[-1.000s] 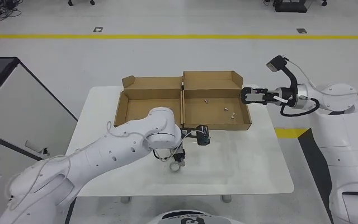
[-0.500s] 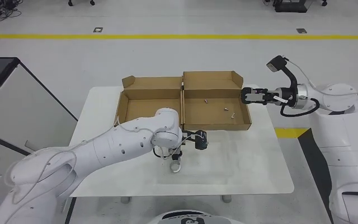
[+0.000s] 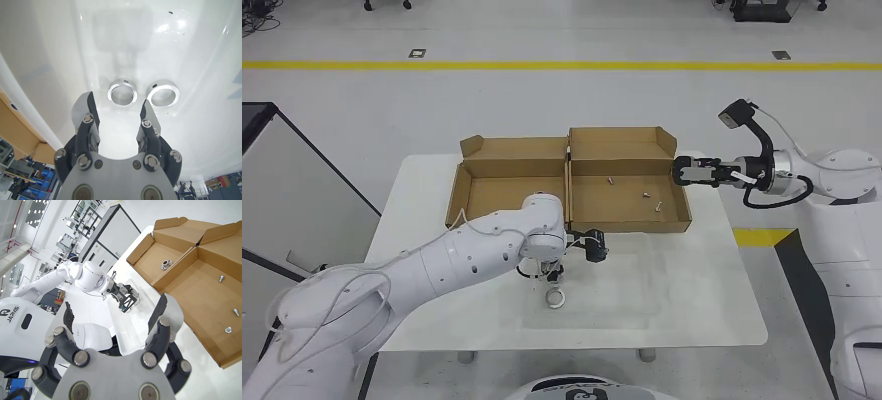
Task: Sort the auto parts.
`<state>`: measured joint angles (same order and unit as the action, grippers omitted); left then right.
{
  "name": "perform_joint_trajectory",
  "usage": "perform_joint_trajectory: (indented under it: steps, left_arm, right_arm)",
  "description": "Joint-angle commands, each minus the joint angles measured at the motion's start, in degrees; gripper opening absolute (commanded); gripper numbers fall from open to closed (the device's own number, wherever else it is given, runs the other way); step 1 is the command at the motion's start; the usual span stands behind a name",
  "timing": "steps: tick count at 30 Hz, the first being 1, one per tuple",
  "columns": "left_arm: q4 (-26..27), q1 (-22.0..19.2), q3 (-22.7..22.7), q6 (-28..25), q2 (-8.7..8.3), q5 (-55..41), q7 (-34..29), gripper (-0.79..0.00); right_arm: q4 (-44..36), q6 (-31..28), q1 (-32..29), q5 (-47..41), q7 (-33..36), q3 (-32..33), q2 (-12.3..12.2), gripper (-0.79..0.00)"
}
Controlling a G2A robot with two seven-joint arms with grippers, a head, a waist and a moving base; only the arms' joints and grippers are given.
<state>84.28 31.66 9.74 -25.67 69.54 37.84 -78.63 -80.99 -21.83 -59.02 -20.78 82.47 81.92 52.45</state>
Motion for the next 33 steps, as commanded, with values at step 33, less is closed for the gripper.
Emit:
perform_joint_trajectory:
  steps: [33]
  left_arm:
    - [-4.2, 2.5, 0.0, -4.9, 4.52, 2.1, 4.9, -0.406]
  right_arm:
    - [0.0, 0.0, 0.0, 0.0, 0.0, 0.0, 0.0, 0.0]
